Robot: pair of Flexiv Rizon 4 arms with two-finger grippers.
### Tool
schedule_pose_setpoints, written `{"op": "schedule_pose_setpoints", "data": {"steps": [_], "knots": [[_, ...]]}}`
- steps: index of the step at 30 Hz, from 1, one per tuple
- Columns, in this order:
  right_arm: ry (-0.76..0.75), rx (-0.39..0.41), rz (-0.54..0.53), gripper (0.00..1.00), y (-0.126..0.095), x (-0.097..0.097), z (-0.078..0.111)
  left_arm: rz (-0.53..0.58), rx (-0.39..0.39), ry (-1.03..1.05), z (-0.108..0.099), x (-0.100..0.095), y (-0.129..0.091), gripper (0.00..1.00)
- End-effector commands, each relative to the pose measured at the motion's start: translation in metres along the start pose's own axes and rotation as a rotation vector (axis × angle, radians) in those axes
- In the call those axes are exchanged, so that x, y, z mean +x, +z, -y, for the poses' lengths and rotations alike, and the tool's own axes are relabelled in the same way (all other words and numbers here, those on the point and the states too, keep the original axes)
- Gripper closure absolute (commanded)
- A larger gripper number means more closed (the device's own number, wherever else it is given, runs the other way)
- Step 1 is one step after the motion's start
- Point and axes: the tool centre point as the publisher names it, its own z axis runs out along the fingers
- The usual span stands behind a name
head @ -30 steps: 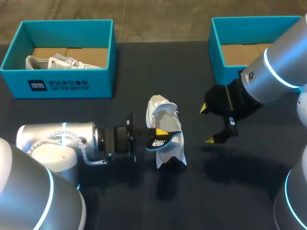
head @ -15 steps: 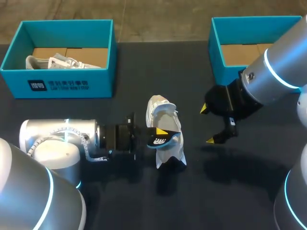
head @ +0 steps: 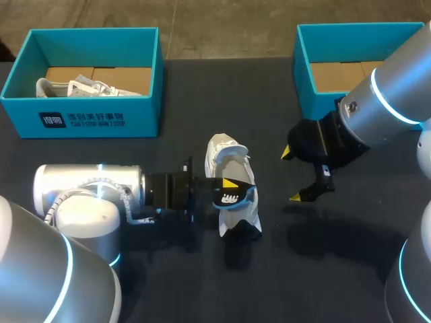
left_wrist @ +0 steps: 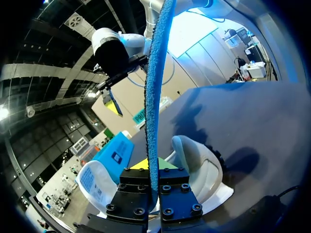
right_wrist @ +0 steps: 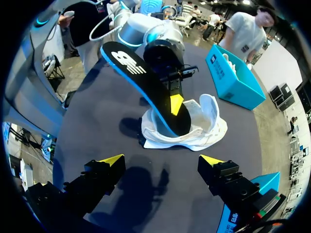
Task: Take the shoe out of the shoebox, open the shoe tongue, remove and reinsert the insole, then place the shoe into the shoebox
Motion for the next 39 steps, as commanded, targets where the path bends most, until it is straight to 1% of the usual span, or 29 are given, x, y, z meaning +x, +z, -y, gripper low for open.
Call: {"op": "schedule_pose_setpoints", "data": {"steps": [1,5,11,19,24,27,29,31,34,36,39], "knots": [[-0.001,-0.002,0.000,0.00,0.001,0.000,0.000,-0.006,-0.002,0.019,-0.008,-0.001,0.007,1.00],[-0.001,-0.002,0.000,0.00,0.001,0.000,0.000,-0.015,0.000,0.027,-0.015,-0.002,0.010,1.00],[-0.001,-0.002,0.000,0.00,0.001,0.000,0.000,-0.017,-0.019,0.029,-0.022,-0.004,0.009,1.00],[-0.001,-0.002,0.000,0.00,0.001,0.000,0.000,-0.039,-0.052,0.037,-0.035,0.002,0.011,1.00],[-0.001,-0.002,0.000,0.00,0.001,0.000,0.000,-0.053,-0.066,0.042,-0.040,0.003,0.012,1.00],[-0.001,-0.002,0.000,0.00,0.001,0.000,0.000,-0.047,-0.068,0.037,-0.038,0.000,0.011,1.00],[-0.001,-0.002,0.000,0.00,0.001,0.000,0.000,-0.037,-0.066,0.036,-0.034,-0.002,0.010,0.84],[-0.001,-0.002,0.000,0.00,0.001,0.000,0.000,-0.031,-0.062,0.037,-0.031,-0.003,0.009,0.76],[-0.001,-0.002,0.000,0.00,0.001,0.000,0.000,-0.027,-0.055,0.031,-0.028,-0.004,0.008,0.76],[-0.001,-0.002,0.000,0.00,0.001,0.000,0.000,-0.023,-0.048,0.029,-0.024,-0.005,0.008,0.78],[-0.001,-0.002,0.000,0.00,0.001,0.000,0.000,-0.018,-0.040,0.033,-0.018,-0.006,0.007,0.78]]}}
